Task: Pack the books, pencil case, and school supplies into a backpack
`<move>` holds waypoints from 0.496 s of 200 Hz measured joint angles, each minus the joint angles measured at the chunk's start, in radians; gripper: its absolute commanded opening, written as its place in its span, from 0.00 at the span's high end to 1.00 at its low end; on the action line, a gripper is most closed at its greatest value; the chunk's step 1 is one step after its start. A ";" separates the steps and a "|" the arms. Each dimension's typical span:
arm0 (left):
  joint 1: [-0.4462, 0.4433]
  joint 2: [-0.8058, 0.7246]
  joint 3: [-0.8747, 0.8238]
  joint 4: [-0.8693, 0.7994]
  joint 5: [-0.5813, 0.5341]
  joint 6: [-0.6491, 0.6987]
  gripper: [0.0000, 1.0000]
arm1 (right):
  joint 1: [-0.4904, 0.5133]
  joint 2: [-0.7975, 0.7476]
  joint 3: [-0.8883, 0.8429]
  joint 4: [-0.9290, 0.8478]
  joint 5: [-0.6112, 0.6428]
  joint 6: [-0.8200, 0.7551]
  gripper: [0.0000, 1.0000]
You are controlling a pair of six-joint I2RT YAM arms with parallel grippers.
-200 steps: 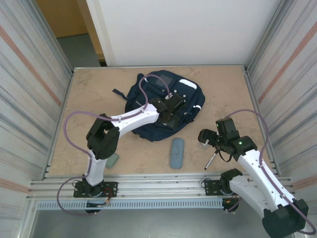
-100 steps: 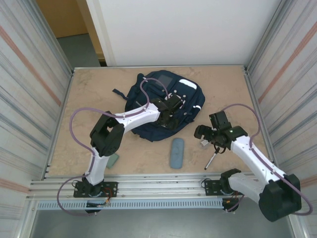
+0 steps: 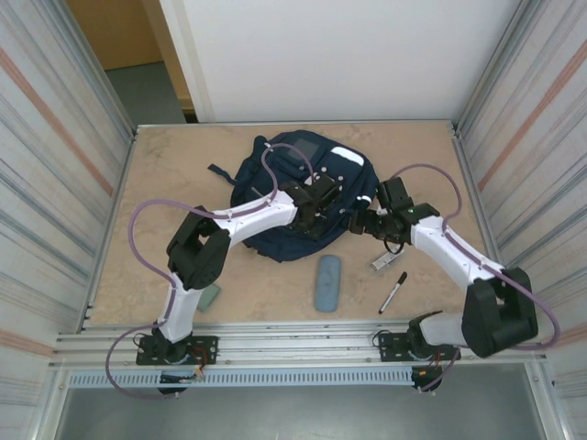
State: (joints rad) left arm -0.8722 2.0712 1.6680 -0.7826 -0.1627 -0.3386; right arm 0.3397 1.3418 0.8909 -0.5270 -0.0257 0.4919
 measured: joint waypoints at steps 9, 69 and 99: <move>0.000 -0.005 0.000 -0.003 -0.003 0.007 1.00 | 0.000 0.026 0.019 0.011 -0.006 -0.026 0.17; 0.023 -0.119 0.026 -0.084 -0.002 0.082 1.00 | -0.017 0.241 0.231 -0.035 -0.185 -0.301 0.24; 0.031 -0.132 0.092 -0.124 -0.006 0.120 1.00 | -0.021 0.346 0.316 -0.057 -0.281 -0.386 0.27</move>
State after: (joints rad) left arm -0.8413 1.9388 1.7599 -0.9062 -0.1688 -0.2188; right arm 0.3191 1.6882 1.2068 -0.5842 -0.3069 0.1059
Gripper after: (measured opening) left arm 0.052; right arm 0.735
